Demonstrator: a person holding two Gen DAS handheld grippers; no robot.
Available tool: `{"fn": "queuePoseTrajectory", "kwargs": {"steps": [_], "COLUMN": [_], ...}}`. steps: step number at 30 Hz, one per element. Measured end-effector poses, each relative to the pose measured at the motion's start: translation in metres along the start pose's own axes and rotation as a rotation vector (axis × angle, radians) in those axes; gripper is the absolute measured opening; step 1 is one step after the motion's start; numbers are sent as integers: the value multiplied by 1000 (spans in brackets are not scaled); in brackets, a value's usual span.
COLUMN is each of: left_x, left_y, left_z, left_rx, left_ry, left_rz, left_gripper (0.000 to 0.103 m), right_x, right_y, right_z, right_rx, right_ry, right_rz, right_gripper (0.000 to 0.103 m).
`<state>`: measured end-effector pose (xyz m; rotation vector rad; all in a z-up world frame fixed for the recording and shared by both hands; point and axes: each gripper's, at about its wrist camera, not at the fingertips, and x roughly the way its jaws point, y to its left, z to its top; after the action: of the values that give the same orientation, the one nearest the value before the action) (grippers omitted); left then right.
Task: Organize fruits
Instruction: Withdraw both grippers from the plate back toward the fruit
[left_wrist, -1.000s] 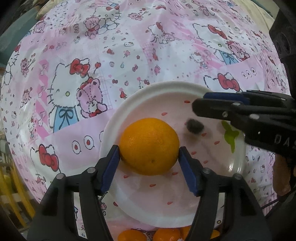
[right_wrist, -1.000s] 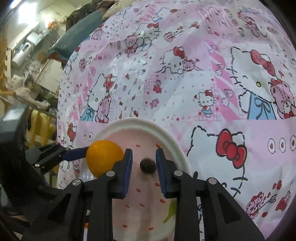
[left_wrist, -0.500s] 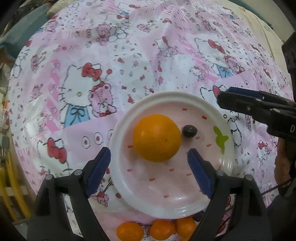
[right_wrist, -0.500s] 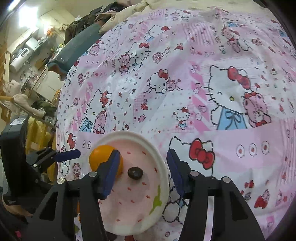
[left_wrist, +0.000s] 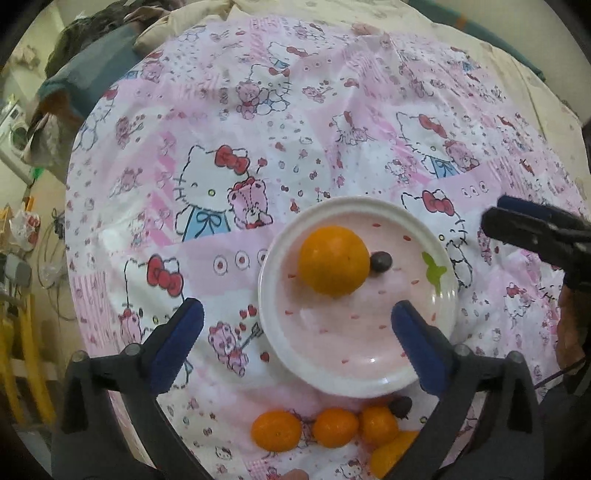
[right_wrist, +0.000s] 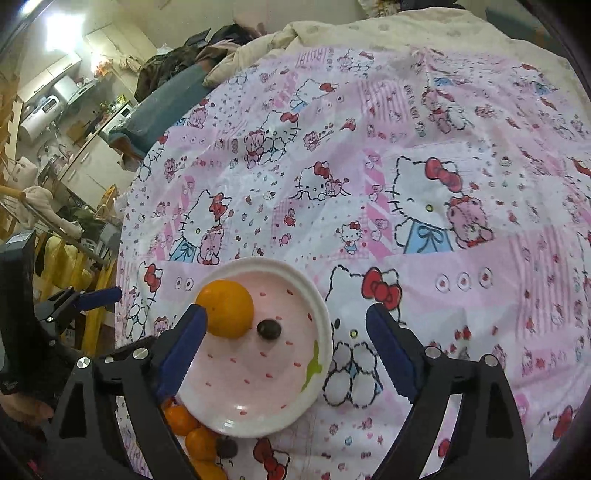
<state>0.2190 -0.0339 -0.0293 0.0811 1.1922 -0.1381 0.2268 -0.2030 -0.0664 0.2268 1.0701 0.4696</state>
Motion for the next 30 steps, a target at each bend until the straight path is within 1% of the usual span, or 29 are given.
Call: {"fn": "queuePoseTrajectory", "kwargs": {"steps": [5,9,16,19,24,30], "left_x": [-26,-40,-48,-50,-63,-71], "left_y": [-3,-2,3,6,3,7], "left_z": [-17,-32,-57,-68,-84,-103], "left_rx": [6,-9,-49,-80,-88,-126], "left_ry": [-77,-108,-111,-94,-137,-153], "left_rz": [13,19,7,-22,-11,-28], "left_gripper": [100,100,100,100,100,100], "right_x": [-19,-32,-54,-62,-71,-81], "right_y": [6,11,16,16,19,27], "right_z": [-23,-38,-61,-73,-92,-115], "right_rx": [-9,-7,32,65,102,111], "right_ry": [-10,-19,-47,-52,-50,-71], "right_rz": [-16,-26,-29,-25,-21,-51], "right_gripper": [97,98,98,98,98,98]}}
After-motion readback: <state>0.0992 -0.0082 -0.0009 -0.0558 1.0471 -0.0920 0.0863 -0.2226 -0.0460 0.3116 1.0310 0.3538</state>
